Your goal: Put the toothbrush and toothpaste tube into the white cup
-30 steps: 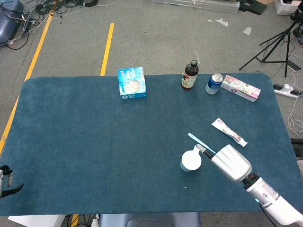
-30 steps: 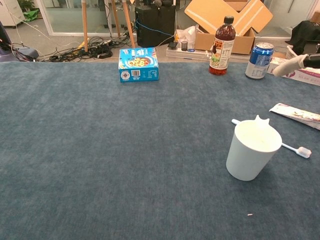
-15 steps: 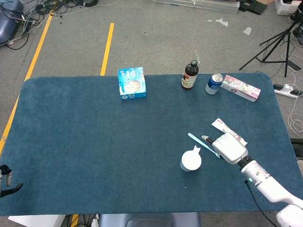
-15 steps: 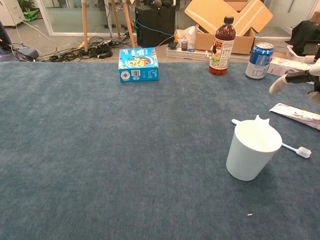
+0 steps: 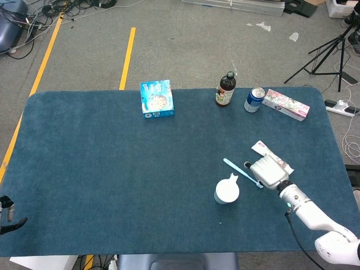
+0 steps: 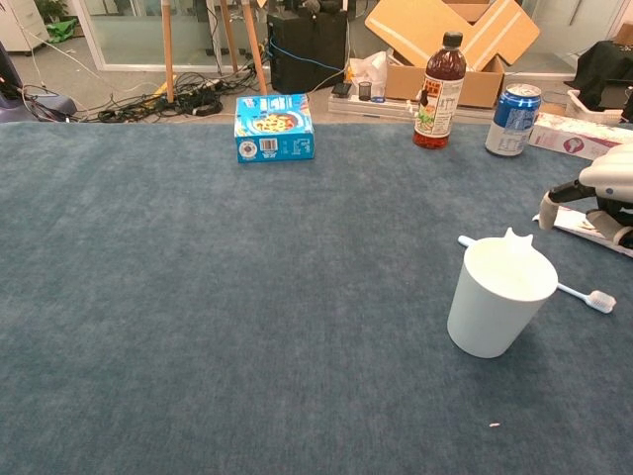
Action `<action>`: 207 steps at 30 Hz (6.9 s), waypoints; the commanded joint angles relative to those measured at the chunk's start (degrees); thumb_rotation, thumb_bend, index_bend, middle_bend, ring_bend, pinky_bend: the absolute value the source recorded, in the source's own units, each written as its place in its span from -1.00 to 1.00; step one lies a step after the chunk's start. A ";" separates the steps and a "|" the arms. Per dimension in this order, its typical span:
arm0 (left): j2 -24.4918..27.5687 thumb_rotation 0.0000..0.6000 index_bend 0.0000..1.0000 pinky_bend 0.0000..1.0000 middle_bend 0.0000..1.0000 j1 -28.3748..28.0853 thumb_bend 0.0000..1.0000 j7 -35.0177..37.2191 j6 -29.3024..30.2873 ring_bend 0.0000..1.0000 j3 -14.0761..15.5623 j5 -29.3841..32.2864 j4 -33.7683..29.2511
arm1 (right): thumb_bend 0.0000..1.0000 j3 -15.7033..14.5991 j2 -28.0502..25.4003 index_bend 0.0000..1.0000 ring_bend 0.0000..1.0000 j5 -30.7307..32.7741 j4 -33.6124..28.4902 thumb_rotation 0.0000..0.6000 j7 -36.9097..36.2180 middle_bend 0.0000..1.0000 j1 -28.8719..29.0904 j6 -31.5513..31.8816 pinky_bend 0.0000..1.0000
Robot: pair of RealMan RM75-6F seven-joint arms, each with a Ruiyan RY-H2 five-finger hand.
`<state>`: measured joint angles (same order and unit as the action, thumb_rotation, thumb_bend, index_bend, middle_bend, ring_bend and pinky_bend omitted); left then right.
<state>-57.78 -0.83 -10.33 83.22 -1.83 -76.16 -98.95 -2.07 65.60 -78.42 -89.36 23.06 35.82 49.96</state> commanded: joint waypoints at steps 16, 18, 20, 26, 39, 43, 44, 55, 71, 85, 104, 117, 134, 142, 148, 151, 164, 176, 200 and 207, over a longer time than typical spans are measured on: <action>0.10 1.00 0.65 -0.23 0.07 0.01 -1.00 0.27 -0.03 -0.13 0.03 -0.03 0.01 | 0.40 -0.69 3.99 -0.30 1.00 0.01 3.78 1.00 -0.91 1.00 0.79 -3.73 1.00; 0.10 1.00 0.65 -0.23 0.07 0.00 -1.00 0.29 -0.06 -0.13 0.03 -0.01 0.02 | 0.40 -0.69 4.50 -0.30 1.00 0.10 4.26 1.00 -1.02 1.00 0.91 -4.13 1.00; 0.10 1.00 0.65 -0.23 0.07 0.00 -1.00 0.30 -0.06 -0.13 0.03 0.00 0.04 | 0.40 -0.69 4.93 -0.30 1.00 0.16 4.67 1.00 -1.20 1.00 0.98 -4.41 1.00; 0.11 1.00 0.65 -0.23 0.07 0.04 -1.00 0.34 0.05 -0.13 0.00 -0.02 0.07 | 0.40 -0.80 6.15 -0.30 1.00 0.22 6.05 1.00 -1.74 1.00 1.17 -5.25 1.00; 0.10 1.00 0.65 -0.23 0.07 0.04 -1.00 0.32 0.05 -0.13 0.02 -0.04 0.02 | 0.40 -0.90 8.01 -0.30 1.00 0.99 9.20 1.00 -2.44 1.00 1.41 -6.73 1.00; 0.14 1.00 0.65 -0.23 0.07 0.06 -1.00 0.35 0.09 -0.13 0.04 -0.07 0.00 | 0.40 -0.64 8.56 -0.30 1.00 1.92 10.36 1.00 -2.34 1.00 1.56 -7.31 1.00; 0.16 1.00 0.65 -0.23 0.07 0.07 -1.00 0.41 0.09 -0.13 0.04 -0.08 -0.02 | 0.40 -0.56 8.65 -0.30 1.00 2.15 10.61 1.00 -2.35 1.00 1.60 -7.43 1.00; 0.16 1.00 0.65 -0.23 0.07 0.04 -1.00 0.33 0.00 -0.13 0.08 -0.09 -0.03 | 0.40 1.76 9.91 -0.30 1.00 6.77 14.68 1.00 -1.44 1.00 2.22 -7.97 1.00; 0.14 1.00 0.65 -0.23 0.07 -0.03 -1.00 0.18 -0.17 -0.13 0.20 -0.19 -0.17 | -0.08 2.14 4.42 -0.30 1.00 2.21 7.60 1.00 -6.13 1.00 0.70 -2.55 1.00; 0.48 1.00 0.65 -0.23 0.07 -0.01 -1.00 1.17 -0.30 -0.13 0.19 -0.25 -0.20 | -0.56 5.49 11.34 -0.23 1.00 8.49 10.10 1.00 3.09 1.00 1.74 -0.31 1.00; 0.88 1.00 0.65 -0.23 0.07 0.09 -1.00 1.92 -0.25 -0.13 0.32 -0.64 -0.35 | -0.58 7.27 19.70 -0.09 1.00 15.75 15.52 1.00 8.75 1.00 4.15 -1.49 1.00; 0.96 1.00 0.65 -0.23 0.07 0.15 -1.00 2.00 -0.09 -0.13 0.35 -0.81 -0.47 | -0.58 7.11 21.75 -0.07 1.00 17.50 18.15 1.00 8.62 1.00 5.13 -2.80 1.00; 1.08 1.00 0.65 -0.23 0.07 0.20 -1.00 2.23 0.00 -0.13 0.32 -0.88 -0.56 | -0.58 6.78 23.74 -0.02 1.00 18.33 21.34 1.00 7.70 1.00 5.87 -4.02 1.00; 1.13 1.00 0.65 -0.23 0.07 0.25 -1.00 2.35 0.09 -0.13 0.31 -0.90 -0.59 | -0.58 6.52 24.36 0.04 1.00 17.85 22.43 1.00 6.86 1.00 5.97 -4.30 1.00; 1.16 1.00 0.65 -0.23 0.07 0.24 -1.00 2.39 0.08 -0.13 0.28 -0.87 -0.62 | -0.57 6.49 24.68 0.09 1.00 17.68 22.90 1.00 6.62 1.00 6.03 -4.31 1.00; 1.19 1.00 0.65 -0.23 0.07 0.26 -1.00 2.44 0.12 -0.13 0.27 -0.90 -0.63 | -0.56 6.43 24.82 0.13 1.00 17.76 23.09 1.00 6.72 1.00 6.07 -4.42 1.00; 1.20 1.00 0.65 -0.23 0.07 0.21 -1.00 2.47 0.01 -0.13 0.28 -0.91 -0.58 | -0.51 6.79 23.21 0.19 1.00 16.92 21.52 1.00 5.36 1.00 5.49 -3.03 1.00; 1.06 1.00 0.65 -0.23 0.07 0.13 -1.00 2.08 -0.17 -0.13 0.28 -0.70 -0.56 | -0.51 7.54 20.01 0.20 1.00 15.74 17.95 1.00 3.48 1.00 4.64 -0.92 1.00; 0.96 1.00 0.63 -0.23 0.07 0.10 -1.00 1.68 -0.29 -0.13 0.34 -0.54 -0.56 | -0.15 8.14 17.70 0.40 1.00 12.85 15.17 1.00 0.80 1.00 3.27 2.55 1.00; 0.92 1.00 0.63 -0.23 0.07 0.08 -1.00 1.52 -0.30 -0.13 0.35 -0.50 -0.59 | -0.14 8.70 16.06 0.41 1.00 11.58 13.03 1.00 -0.36 1.00 2.81 4.03 1.00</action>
<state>-56.85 -0.74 -8.81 82.93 -1.48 -76.66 -99.54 6.51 81.90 -66.68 -76.07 22.87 38.71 53.80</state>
